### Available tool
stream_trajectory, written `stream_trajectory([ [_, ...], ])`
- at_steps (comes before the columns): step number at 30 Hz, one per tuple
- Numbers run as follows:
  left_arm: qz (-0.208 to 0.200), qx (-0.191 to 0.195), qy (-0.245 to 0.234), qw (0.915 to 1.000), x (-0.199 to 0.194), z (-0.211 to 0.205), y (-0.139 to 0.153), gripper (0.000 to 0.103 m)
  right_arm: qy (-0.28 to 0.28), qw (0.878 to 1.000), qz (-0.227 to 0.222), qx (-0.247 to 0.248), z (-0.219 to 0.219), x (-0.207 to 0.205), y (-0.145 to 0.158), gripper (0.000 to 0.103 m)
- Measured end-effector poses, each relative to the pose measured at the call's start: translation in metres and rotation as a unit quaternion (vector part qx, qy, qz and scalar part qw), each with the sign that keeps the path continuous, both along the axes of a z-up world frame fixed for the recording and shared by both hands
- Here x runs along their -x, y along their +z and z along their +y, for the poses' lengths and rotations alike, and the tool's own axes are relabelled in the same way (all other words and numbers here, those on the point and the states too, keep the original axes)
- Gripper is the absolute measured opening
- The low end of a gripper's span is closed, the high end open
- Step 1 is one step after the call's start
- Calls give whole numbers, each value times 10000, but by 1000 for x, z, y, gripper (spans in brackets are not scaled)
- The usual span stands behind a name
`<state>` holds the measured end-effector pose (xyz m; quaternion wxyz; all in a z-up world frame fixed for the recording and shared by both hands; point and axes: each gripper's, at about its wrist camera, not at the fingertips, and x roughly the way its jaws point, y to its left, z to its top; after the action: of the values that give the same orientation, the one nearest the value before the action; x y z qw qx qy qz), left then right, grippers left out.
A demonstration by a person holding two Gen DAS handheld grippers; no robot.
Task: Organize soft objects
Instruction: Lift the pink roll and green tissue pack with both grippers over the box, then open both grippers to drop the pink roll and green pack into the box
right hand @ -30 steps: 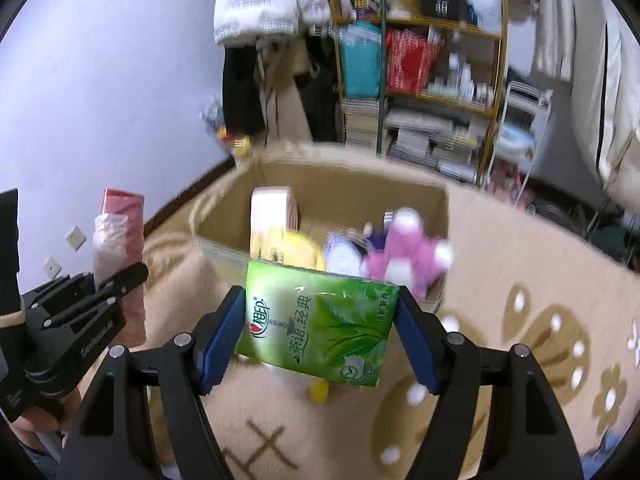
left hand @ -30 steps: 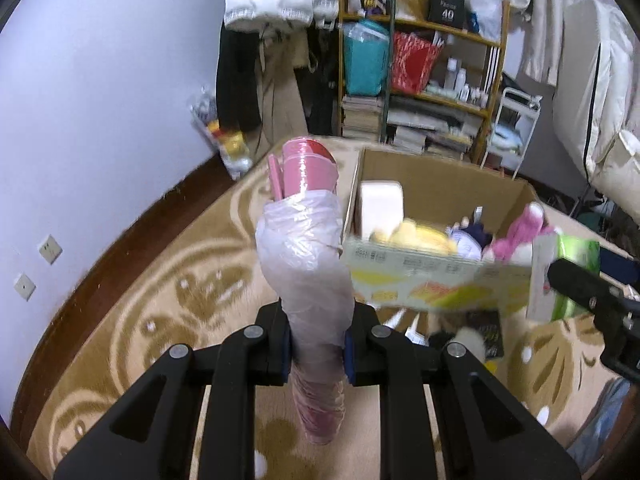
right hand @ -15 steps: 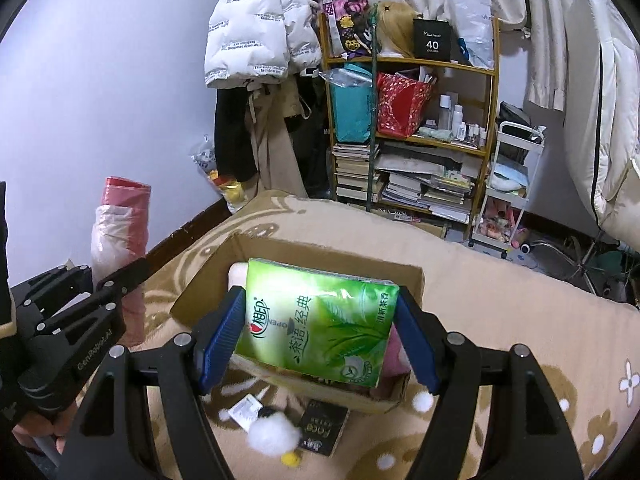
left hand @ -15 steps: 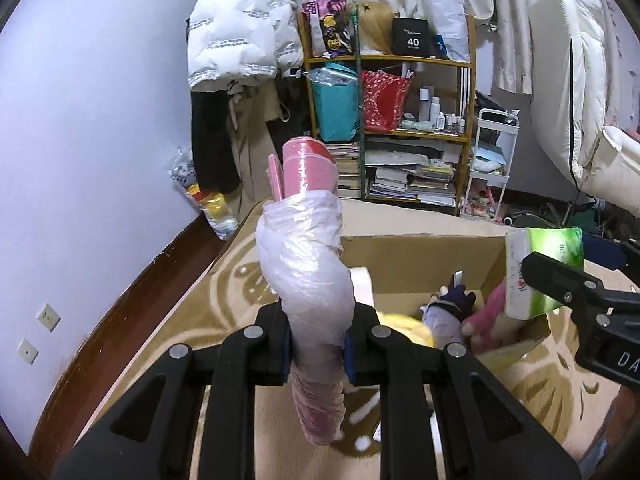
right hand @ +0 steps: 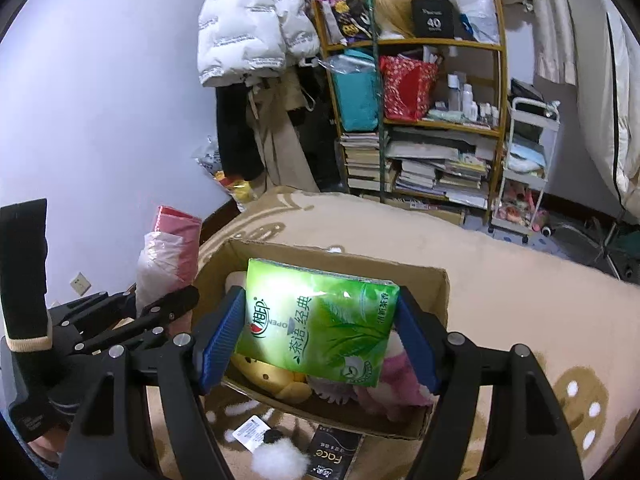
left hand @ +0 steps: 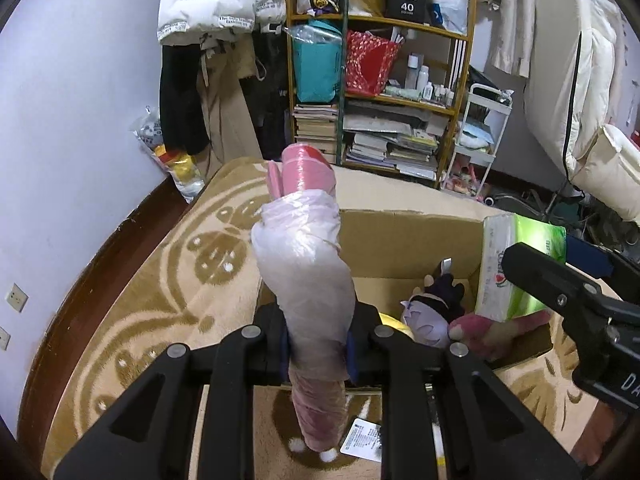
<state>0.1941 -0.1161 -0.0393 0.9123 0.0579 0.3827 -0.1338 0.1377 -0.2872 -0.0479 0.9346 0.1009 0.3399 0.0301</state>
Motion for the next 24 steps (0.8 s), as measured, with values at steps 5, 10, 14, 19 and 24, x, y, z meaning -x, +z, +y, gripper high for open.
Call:
stream_trajectory([
  [5, 64, -103, -38, 9999, 2, -2, -5, 23, -44, 9997, 92, -224, -8, -2, -5, 79],
  [10, 195, -119, -15, 9997, -1, -2, -8, 31, 17, 9996, 115, -255, -7, 0, -6, 79],
  [14, 24, -153, -45, 9999, 4, -2, -2, 58, 33, 9996, 151, -232, -7, 1, -5, 79],
  [19, 5, -245, -99, 9997, 6, -4, 1, 61, 18, 9993, 208, -311, -9, -1, -5, 81],
  [24, -61, -374, -52, 9993, 12, 2, 3, 77, -12, 9988, 166, -462, -13, 3, 1, 93],
])
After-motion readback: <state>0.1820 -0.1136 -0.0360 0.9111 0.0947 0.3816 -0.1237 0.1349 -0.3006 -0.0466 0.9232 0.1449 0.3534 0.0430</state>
